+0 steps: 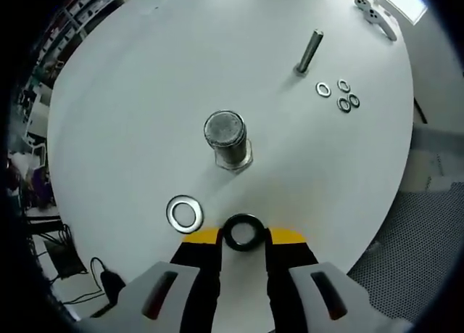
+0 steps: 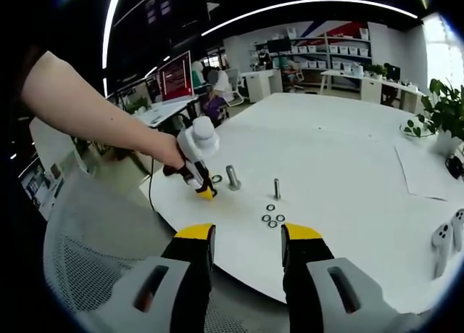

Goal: Place the washer onto the threaded stud by aligning its center hole with the stud, sliding it down to the base, and recovering from edge contact or off-axis alignment until the washer reaches the visible bottom stop.

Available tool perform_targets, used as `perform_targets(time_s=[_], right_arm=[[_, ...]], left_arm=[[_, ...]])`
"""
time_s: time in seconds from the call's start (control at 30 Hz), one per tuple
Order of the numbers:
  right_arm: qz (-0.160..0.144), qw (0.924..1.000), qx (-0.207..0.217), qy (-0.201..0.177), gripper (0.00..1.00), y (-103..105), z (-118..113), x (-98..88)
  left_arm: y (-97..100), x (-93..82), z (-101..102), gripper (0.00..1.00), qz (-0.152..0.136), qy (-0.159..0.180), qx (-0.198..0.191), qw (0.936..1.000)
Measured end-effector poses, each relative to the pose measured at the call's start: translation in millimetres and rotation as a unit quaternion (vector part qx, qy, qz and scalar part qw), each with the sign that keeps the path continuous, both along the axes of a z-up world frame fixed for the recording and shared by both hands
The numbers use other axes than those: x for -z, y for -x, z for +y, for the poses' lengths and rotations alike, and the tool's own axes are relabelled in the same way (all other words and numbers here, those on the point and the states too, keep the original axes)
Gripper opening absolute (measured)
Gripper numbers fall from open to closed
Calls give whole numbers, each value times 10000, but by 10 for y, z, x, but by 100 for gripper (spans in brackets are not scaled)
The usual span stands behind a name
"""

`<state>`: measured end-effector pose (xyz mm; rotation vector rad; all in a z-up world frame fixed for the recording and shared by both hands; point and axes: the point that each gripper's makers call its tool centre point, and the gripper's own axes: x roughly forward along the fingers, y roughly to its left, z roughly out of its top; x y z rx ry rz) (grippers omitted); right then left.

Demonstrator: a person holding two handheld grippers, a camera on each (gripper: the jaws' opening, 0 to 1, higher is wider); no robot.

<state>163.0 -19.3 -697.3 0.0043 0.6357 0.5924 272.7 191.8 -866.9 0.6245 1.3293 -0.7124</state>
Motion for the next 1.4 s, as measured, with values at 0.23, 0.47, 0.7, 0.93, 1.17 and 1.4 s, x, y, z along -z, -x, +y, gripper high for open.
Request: perform_targets(time_s=[0.23,0.47,0.7,0.93,1.17,1.4], right_arm=[[-6,10000,2,6,39,-3,-2,0],[-11,10000,19,10,39,-3,-8,-3],[-15,10000,8,30,39,0,-5,-2],[-16,10000,9,35,39,1,-7,-2],[-15,10000,31,36,39,2,-16,-2],[-20,10000,28,43,39,2,-17,-2]], left_arm=[[17,-4,-7,22,-60,-12,-24,10000],[15,10,-25,26,-63,123,-169,9998],[18,4,-21,26,-56,105,-189,9998],[39,10,-66,21,-61,46,-41,10000],[29,8,-49,21,-5,65,-65,10000],[34,2,-47,20,-60,120,-41,9999]])
